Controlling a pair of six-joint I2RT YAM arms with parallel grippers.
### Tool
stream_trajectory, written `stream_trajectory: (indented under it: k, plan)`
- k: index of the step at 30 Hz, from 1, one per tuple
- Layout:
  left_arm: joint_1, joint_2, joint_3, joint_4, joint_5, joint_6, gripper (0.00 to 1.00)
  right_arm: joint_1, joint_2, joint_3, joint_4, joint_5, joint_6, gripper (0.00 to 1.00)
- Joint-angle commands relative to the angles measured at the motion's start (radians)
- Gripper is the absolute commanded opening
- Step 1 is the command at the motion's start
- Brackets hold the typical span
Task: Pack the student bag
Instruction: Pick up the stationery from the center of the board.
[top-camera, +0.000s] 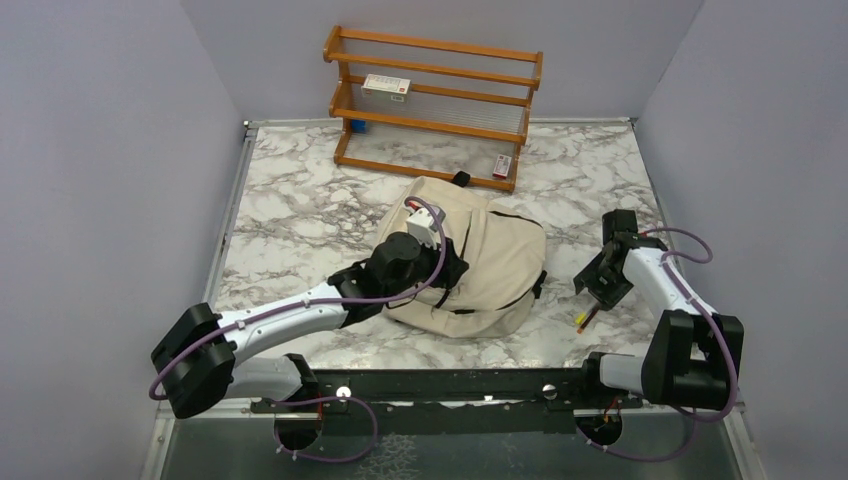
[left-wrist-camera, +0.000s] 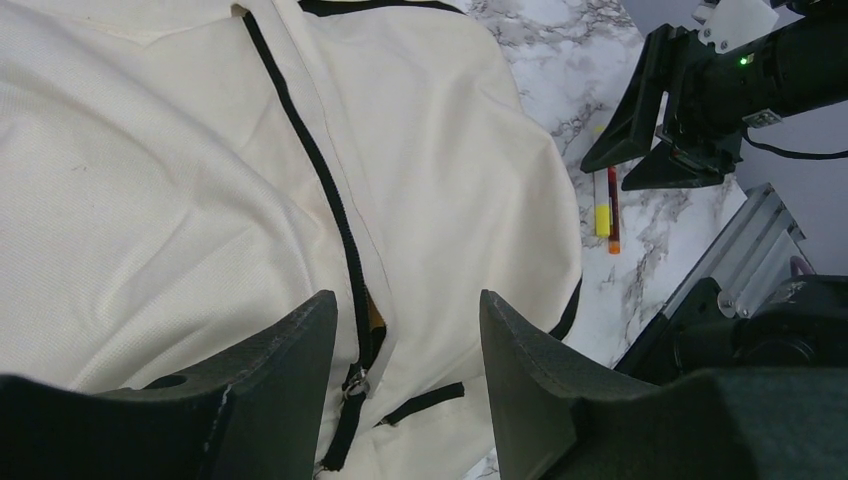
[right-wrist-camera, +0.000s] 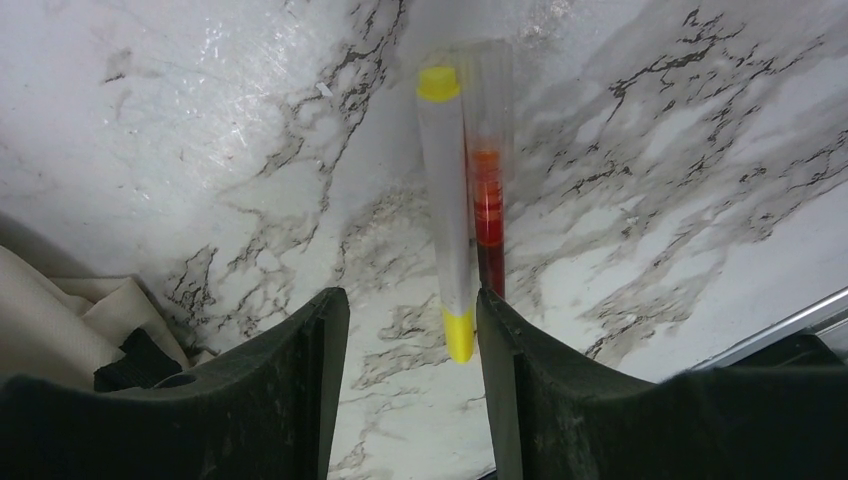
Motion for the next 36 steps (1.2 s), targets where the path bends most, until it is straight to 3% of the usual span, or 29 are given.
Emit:
stream_trajectory:
  k: [1,15,36]
  plan:
    - [-0.003,-0.044,-0.015,0.019,-0.01,-0.002,0.56,-0.008,0.028,-0.014,0.003,0.001,0.022,0.54]
    - [-0.003,-0.065,-0.019,0.017,-0.022,-0.003,0.58,-0.008,0.08,-0.017,0.018,-0.02,0.041,0.5]
    - [-0.003,-0.083,0.052,-0.09,-0.08,0.027,0.58,-0.008,0.152,0.015,0.155,-0.092,0.026,0.2]
